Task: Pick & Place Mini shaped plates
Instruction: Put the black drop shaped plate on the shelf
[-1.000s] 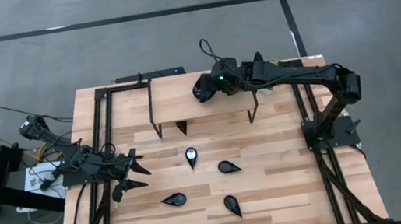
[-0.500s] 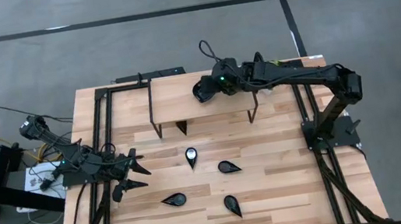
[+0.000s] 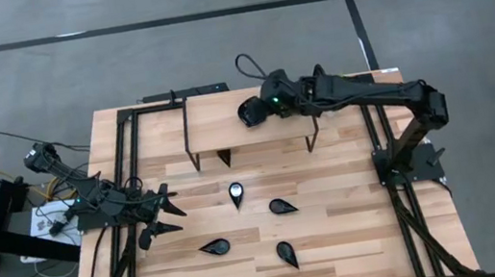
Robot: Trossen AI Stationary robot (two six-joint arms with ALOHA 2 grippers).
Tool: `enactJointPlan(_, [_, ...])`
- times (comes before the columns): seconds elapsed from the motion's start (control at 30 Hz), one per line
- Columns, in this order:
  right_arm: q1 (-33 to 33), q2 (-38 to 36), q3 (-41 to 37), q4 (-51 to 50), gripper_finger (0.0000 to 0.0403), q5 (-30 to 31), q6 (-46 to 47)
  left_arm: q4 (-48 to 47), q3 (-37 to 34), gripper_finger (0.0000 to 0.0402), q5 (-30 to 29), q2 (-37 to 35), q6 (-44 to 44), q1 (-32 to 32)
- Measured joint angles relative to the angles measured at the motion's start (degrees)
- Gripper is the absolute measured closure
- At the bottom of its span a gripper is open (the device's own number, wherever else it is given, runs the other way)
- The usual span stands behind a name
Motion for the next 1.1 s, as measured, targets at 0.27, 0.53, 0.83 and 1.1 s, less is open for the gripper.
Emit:
enactJointPlan(0.27, [5.38,-4.83,0.13,-7.86,0.0339,3.08,-3.06,0.29,0.00,0.0206,0.00,0.00,-0.02,0.00])
enactJointPlan(0.53, [15.27,-12.07,0.09,-18.08,0.0339,7.72,-12.08,0.44,0.00,0.0206,0.00,0.00,-0.02,0.00])
enactJointPlan(0.83, [32.98,-19.21,0.09,-25.18,0.0339,-0.15,-22.00,0.78,0.00,0.0206,0.00,0.00,-0.02,0.00])
enactJointPlan(1.1, [44.25,-22.38,0.09,-26.57,0.0339,-0.14,-20.96,1.01,0.00,0.0206,0.00,0.00,0.00,0.00])
